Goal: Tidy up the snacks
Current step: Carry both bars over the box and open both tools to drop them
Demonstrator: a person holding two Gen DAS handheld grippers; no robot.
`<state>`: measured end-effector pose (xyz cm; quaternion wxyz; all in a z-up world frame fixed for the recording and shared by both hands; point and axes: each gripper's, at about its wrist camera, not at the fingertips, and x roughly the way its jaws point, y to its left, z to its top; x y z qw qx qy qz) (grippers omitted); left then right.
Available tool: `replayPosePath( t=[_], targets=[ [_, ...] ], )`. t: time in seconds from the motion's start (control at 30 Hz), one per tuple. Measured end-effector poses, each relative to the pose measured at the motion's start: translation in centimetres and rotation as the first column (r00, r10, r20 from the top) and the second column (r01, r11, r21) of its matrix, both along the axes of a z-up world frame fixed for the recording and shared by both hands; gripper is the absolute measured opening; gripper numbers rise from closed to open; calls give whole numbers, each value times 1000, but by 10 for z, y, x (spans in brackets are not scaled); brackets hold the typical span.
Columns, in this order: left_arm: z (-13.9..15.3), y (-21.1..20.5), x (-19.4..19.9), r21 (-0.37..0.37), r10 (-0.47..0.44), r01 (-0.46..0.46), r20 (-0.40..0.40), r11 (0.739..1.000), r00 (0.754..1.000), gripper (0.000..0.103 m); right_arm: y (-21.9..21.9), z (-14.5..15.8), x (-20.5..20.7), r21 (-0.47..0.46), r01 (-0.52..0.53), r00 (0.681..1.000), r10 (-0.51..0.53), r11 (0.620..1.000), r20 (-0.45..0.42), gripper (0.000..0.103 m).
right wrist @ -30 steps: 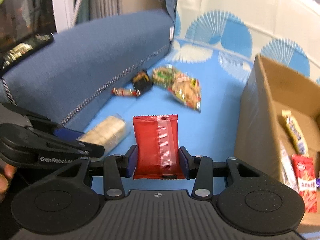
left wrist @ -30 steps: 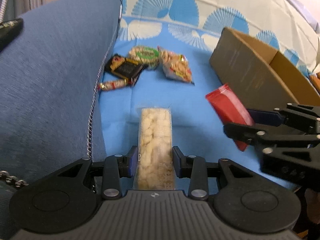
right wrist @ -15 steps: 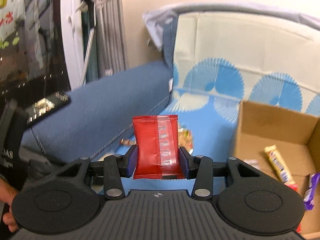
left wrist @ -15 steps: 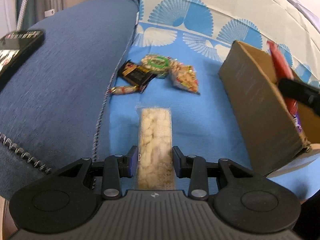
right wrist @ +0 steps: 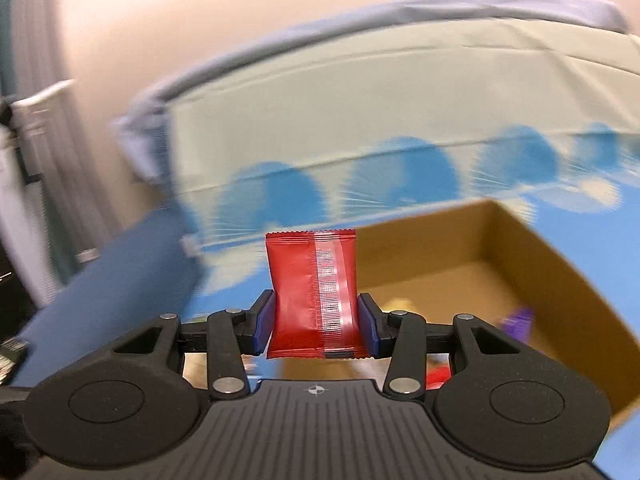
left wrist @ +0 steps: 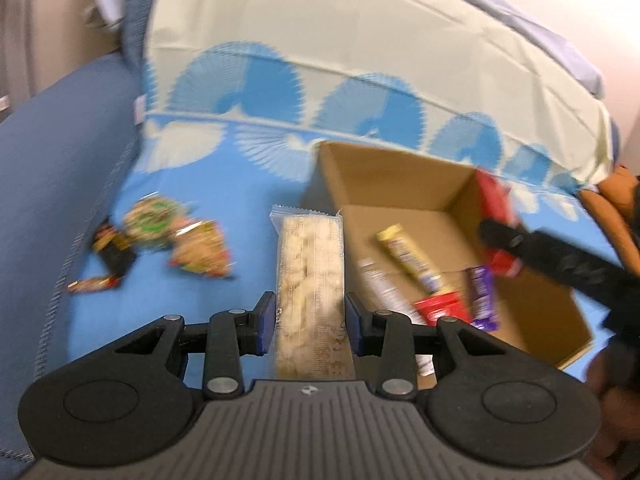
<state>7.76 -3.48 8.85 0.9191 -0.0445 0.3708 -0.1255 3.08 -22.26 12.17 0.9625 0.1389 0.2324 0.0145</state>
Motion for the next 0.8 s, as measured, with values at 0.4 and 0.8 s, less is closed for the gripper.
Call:
replayPosePath(
  t=[0.4, 0.8],
  targets=[
    [53, -92, 38, -56, -146, 151, 84, 987, 986, 66, -54, -10, -4, 44, 274, 961, -273, 961, -36, 62],
    [14, 4, 9, -121, 43, -34, 77, 992, 996, 41, -45, -17, -2, -17, 240, 970, -241, 971, -43, 66]
  ],
)
